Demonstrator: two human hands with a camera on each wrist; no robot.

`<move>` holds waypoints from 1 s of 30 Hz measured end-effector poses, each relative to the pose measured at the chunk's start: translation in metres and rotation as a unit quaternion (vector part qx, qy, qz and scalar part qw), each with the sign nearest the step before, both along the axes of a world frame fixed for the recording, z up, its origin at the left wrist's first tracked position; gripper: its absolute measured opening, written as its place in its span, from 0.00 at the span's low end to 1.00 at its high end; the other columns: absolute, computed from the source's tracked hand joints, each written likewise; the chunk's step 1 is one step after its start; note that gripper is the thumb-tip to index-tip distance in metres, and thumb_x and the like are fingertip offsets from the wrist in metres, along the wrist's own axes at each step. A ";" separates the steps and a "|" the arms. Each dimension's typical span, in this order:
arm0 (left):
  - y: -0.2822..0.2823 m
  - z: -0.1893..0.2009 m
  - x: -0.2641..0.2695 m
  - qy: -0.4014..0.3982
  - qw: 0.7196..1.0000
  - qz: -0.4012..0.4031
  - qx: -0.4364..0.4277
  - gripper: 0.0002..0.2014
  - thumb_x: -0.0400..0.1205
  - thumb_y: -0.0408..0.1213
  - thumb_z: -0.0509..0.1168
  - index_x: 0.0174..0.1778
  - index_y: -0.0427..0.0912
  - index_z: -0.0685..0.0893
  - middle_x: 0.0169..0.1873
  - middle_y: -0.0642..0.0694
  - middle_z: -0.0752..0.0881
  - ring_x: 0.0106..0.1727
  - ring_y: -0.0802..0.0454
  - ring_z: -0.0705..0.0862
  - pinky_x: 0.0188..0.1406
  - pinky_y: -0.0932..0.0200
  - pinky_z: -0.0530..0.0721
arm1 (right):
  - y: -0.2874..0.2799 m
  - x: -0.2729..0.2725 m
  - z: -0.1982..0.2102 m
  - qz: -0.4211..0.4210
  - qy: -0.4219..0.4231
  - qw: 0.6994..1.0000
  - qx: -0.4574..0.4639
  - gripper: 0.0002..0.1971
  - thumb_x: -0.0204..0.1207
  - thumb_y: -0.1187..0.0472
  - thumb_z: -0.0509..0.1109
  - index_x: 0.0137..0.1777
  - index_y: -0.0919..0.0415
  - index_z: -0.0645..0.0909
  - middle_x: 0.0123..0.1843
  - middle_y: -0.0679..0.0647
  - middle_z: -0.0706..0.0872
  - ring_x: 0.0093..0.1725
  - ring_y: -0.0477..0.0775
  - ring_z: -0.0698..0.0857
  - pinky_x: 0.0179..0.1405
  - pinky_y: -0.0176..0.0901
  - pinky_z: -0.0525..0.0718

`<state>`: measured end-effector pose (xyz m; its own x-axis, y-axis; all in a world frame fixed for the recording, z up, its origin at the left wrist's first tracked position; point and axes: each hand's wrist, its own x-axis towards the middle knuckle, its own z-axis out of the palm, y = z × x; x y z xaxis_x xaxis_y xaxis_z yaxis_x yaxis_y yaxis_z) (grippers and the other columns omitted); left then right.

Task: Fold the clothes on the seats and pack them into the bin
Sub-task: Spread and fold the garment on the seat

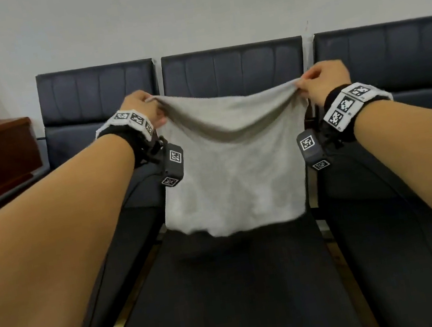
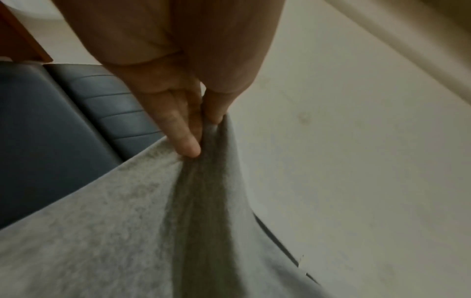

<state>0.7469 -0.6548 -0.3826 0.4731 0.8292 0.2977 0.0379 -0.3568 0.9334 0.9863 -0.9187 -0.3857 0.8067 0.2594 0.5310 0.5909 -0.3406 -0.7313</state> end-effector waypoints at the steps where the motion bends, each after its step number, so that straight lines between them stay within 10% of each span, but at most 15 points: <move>1: 0.002 0.004 -0.008 -0.016 1.000 0.007 -0.003 0.09 0.80 0.28 0.63 0.36 0.45 0.78 0.38 0.40 0.86 0.43 0.43 0.89 0.49 0.47 0.89 | -0.007 -0.003 0.003 0.012 0.007 1.000 0.027 0.05 0.73 0.60 0.76 0.36 0.54 0.86 0.42 0.55 0.90 0.46 0.55 0.90 0.54 0.51 0.89; 7: -0.015 -0.057 -0.068 0.030 0.997 -0.032 -0.060 0.12 0.83 0.23 0.60 0.36 0.40 0.79 0.36 0.35 0.83 0.41 0.42 0.85 0.23 0.64 0.86 | -0.047 -0.037 -0.059 0.039 0.009 0.999 -0.026 0.07 0.71 0.59 0.77 0.33 0.51 0.84 0.39 0.57 0.90 0.43 0.57 0.89 0.52 0.55 0.88; 12: -0.035 -0.181 -0.127 0.202 0.973 -0.068 -0.086 0.12 0.83 0.22 0.62 0.36 0.39 0.83 0.39 0.31 0.88 0.37 0.42 0.88 0.41 0.50 0.91 | -0.082 -0.105 -0.175 0.080 0.084 0.982 -0.150 0.05 0.71 0.62 0.78 0.36 0.55 0.87 0.35 0.50 0.87 0.41 0.51 0.84 0.48 0.43 0.80; 16: -0.065 -0.252 -0.164 0.437 0.896 -0.072 -0.041 0.06 0.80 0.28 0.66 0.42 0.39 0.88 0.32 0.39 0.88 0.32 0.45 0.88 0.38 0.54 0.90 | -0.110 -0.139 -0.247 0.127 0.149 0.912 -0.360 0.08 0.69 0.62 0.79 0.32 0.51 0.86 0.38 0.51 0.89 0.43 0.49 0.86 0.46 0.39 0.81; 19: -0.082 -0.265 -0.179 0.625 0.771 -0.093 0.075 0.14 0.79 0.39 0.63 0.59 0.41 0.86 0.55 0.41 0.88 0.56 0.42 0.86 0.52 0.55 0.84 | -0.116 -0.151 -0.268 0.154 0.174 0.842 -0.487 0.10 0.68 0.61 0.79 0.28 0.51 0.85 0.36 0.50 0.89 0.42 0.49 0.88 0.42 0.36 0.84; 21: -0.085 -0.266 -0.177 0.636 0.757 -0.083 0.125 0.18 0.80 0.46 0.61 0.63 0.42 0.81 0.62 0.42 0.83 0.62 0.42 0.82 0.54 0.57 0.78 | -0.110 -0.150 -0.267 0.141 0.154 0.847 -0.489 0.11 0.71 0.55 0.77 0.28 0.53 0.84 0.35 0.50 0.88 0.42 0.51 0.87 0.40 0.39 0.82; 27: -0.105 -0.284 -0.135 0.614 0.751 -0.090 0.225 0.35 0.74 0.59 0.70 0.72 0.42 0.72 0.71 0.42 0.71 0.71 0.42 0.74 0.70 0.46 0.75 | -0.067 -0.159 -0.271 0.129 0.080 0.826 -0.543 0.28 0.78 0.45 0.70 0.70 0.64 0.75 0.69 0.61 0.80 0.67 0.61 0.80 0.64 0.48 0.80; 30: -0.114 -0.295 -0.119 0.623 0.740 -0.114 0.225 0.58 0.65 0.68 0.72 0.83 0.42 0.53 0.84 0.42 0.50 0.85 0.42 0.51 0.82 0.43 0.55 | -0.049 -0.161 -0.290 0.146 0.091 0.817 -0.551 0.41 0.71 0.35 0.73 0.76 0.62 0.68 0.74 0.63 0.75 0.70 0.64 0.77 0.68 0.51 0.78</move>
<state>0.6276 -0.7691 -0.6778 0.7254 0.6350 -0.2657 0.6604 -0.7509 0.0087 0.8249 -0.9681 -0.6760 0.6641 0.6946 -0.2764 0.6803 -0.7148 -0.1617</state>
